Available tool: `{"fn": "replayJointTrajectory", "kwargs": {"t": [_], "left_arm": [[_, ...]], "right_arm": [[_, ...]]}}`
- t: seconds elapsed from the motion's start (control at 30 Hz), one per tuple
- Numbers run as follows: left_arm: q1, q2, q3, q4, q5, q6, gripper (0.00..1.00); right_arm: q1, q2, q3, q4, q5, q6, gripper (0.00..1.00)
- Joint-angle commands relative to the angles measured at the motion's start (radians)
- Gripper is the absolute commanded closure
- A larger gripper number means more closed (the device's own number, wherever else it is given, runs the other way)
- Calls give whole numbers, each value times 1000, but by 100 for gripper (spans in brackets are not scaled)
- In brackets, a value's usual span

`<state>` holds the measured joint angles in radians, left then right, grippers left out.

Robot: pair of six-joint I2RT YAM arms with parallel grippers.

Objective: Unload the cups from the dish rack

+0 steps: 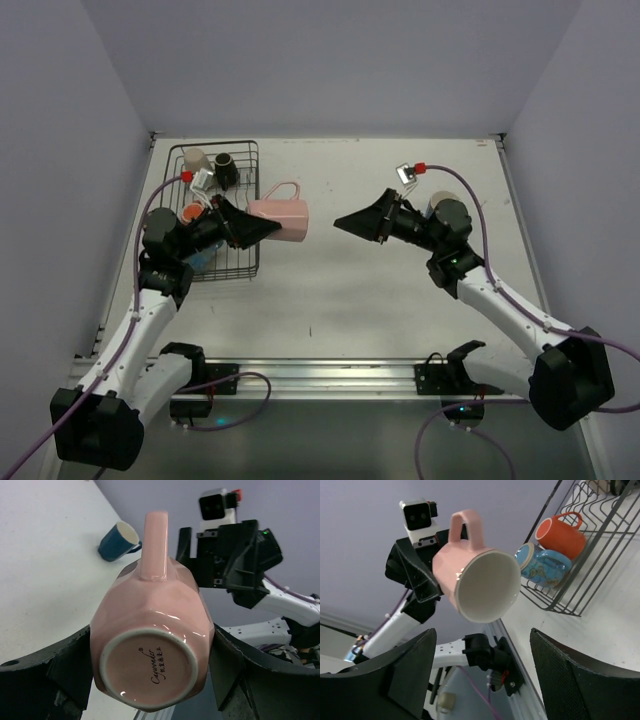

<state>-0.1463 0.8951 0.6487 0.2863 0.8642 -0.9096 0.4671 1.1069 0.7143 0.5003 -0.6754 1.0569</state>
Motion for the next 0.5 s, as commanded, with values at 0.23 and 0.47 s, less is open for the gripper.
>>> {"fn": "replayJointTrajectory", "kwargs": {"t": [0.23, 0.47], "left_arm": [[-65, -91, -67, 481, 87, -89, 100], [-99, -87, -92, 429, 72, -11, 100]], "right_arm": [[59, 149, -50, 454, -32, 342, 30], [81, 108, -61, 471, 33, 373, 33]]}}
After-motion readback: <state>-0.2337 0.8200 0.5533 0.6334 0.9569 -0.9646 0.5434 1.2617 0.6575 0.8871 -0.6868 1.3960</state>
